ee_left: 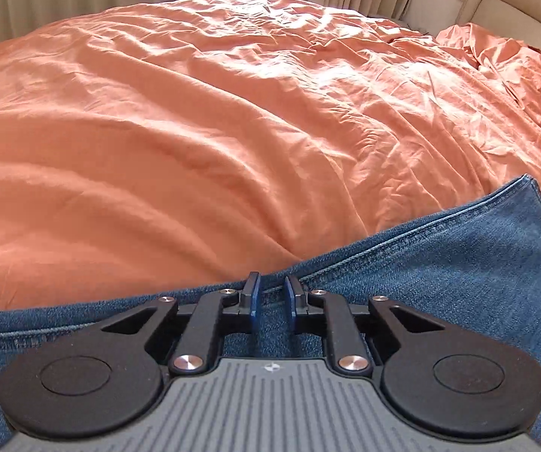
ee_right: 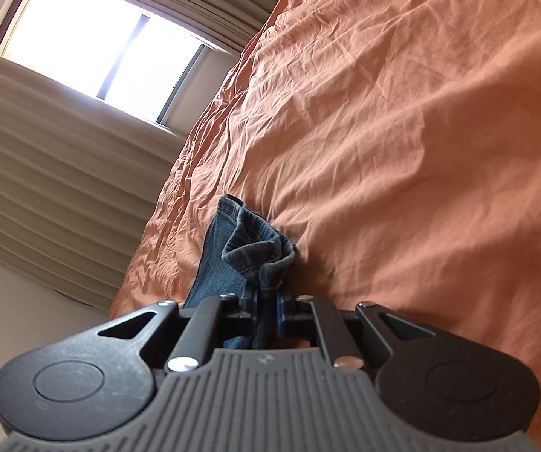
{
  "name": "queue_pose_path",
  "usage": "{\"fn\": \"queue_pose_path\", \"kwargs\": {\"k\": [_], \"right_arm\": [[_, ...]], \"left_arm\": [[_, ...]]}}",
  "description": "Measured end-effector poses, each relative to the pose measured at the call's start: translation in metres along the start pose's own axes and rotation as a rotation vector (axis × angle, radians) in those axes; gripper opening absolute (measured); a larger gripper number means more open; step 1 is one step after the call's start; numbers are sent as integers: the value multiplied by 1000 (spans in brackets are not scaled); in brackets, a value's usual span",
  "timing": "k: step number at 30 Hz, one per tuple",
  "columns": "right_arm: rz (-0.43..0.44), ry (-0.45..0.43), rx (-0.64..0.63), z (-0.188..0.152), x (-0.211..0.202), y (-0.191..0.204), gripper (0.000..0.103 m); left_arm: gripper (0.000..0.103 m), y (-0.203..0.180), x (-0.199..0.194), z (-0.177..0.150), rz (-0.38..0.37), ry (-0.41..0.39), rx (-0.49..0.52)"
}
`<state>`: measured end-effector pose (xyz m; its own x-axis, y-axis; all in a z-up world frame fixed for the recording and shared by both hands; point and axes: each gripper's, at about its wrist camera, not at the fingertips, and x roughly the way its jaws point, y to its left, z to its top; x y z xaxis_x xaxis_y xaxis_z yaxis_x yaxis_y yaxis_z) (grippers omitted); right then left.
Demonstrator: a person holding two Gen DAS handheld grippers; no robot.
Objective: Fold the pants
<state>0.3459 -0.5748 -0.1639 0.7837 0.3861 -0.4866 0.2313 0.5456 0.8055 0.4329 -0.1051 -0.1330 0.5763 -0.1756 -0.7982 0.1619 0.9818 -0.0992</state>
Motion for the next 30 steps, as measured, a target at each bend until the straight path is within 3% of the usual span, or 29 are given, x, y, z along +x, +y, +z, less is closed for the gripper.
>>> {"fn": "queue_pose_path", "kwargs": {"k": [6,10,16,24,26,30], "right_arm": [[-33,13,18,3,6,-1,4],[-55,12,-15,5,3,11,4],[-67,-2,-94,12,-4,44,4],[-50,-23,-334,9,-28,133,4],[-40,-29,-415,2,-35,161,4],[-12,-37,-578,-24,-50,222,4]], "left_arm": [[17,-16,-20,-4,42,-28,55],[13,-37,-38,-28,51,17,156],[9,-57,-66,-67,19,51,202],[0,-80,-101,-112,-49,45,188],[0,-80,-106,-120,-108,64,153],[0,-77,-114,-134,-133,58,129]]}}
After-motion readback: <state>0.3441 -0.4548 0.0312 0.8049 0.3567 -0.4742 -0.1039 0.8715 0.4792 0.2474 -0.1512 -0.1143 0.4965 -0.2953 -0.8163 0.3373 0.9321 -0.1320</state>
